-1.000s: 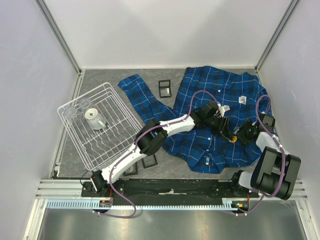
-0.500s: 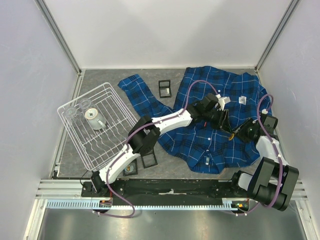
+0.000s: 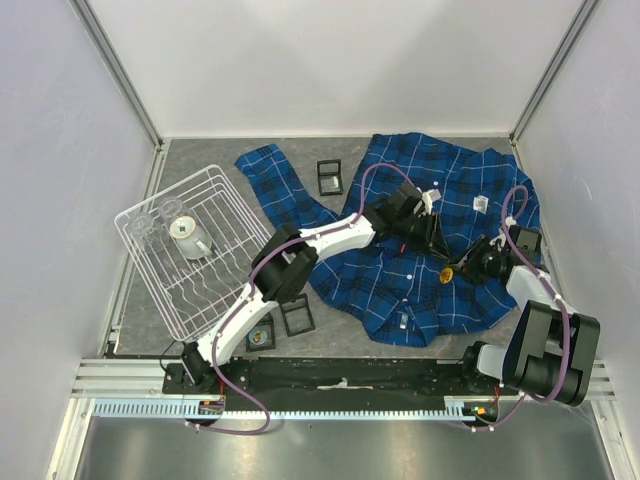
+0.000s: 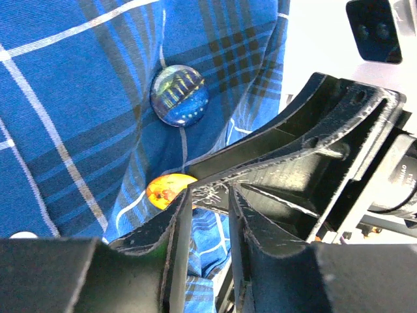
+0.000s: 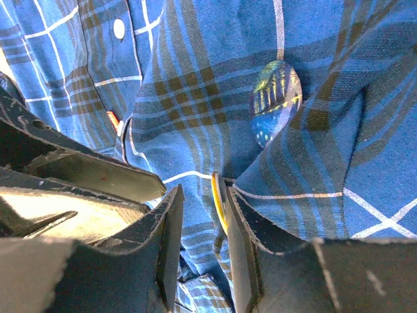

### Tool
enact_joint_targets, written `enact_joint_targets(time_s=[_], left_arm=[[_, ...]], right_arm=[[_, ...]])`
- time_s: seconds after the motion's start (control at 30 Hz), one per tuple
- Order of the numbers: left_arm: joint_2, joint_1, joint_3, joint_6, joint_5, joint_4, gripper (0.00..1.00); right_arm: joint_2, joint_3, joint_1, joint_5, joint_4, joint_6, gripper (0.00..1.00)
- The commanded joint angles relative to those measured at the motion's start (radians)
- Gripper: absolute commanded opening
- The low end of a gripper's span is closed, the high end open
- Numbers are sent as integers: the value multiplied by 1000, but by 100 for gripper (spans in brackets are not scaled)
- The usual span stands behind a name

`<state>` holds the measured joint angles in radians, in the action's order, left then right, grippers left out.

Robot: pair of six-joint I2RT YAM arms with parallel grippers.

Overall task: Remove the brooch from the garment
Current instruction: Remove the brooch from the clothes.

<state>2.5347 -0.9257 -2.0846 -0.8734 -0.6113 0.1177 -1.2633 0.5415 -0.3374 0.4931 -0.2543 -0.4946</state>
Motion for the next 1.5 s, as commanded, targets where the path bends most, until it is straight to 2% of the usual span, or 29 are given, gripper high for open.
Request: enact_joint_targets(time_s=[0.0,0.27,0.37,0.4,0.5,0.7,0.8,0.93,0.97,1.1,1.23,1.37,1.47], left_arm=[[-5,2,8,-46,-33,-33,37],[-76,-28,78,184,47,3,54],[-102,-51,121,246,105,-10,53],[-108,-56,129,263,110,-15,48],[-123,-65,164,271,117,-68,37],[-177,-65,256,257,150,-145,41],[-211,-58,296,214,199,-147,35],[-275,-30,447,140,209,-298,33],[-299,-25,471,128,208,-323,33],[-330,-16,523,116,182,-392,44],[-333,-19,583,114,144,-472,44],[-286,-42,520,163,101,-435,40],[-254,-65,471,191,94,-398,45]], right_arm=[[28,8,5,44,20,-25,39],[38,-8,6,56,20,-108,39],[30,-11,5,42,18,-154,39],[28,-11,5,39,12,-163,39],[10,-15,6,38,6,-206,38],[7,-18,5,36,-7,-206,36],[21,-18,5,45,-8,-197,29],[31,-15,5,42,-16,-180,26],[33,-14,5,41,-17,-174,26],[12,-11,5,53,-17,-162,26],[16,-2,5,61,-20,-163,25],[16,2,5,71,-19,-171,22],[16,3,5,87,-22,-180,19]])
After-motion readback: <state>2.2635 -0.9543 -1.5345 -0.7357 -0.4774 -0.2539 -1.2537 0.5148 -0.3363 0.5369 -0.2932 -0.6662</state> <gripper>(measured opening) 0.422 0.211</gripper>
